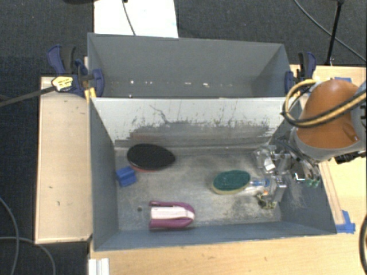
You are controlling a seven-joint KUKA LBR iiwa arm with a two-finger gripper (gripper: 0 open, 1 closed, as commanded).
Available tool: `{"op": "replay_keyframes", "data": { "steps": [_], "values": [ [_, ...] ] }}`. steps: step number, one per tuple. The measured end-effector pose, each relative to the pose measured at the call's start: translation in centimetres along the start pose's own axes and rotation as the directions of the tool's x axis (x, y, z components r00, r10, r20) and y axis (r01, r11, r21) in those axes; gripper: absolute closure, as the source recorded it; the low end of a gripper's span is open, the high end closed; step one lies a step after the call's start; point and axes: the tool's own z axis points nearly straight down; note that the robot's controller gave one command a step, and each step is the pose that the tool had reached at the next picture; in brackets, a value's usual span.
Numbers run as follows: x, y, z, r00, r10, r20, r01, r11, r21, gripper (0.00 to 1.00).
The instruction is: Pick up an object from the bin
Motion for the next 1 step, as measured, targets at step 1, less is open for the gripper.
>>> {"op": "replay_keyframes", "data": {
  "steps": [1],
  "values": [
    [0.64,3.3,6.43,1.0,-0.031,0.001,0.031,1.0,-0.002,0.0]
  ]
}}
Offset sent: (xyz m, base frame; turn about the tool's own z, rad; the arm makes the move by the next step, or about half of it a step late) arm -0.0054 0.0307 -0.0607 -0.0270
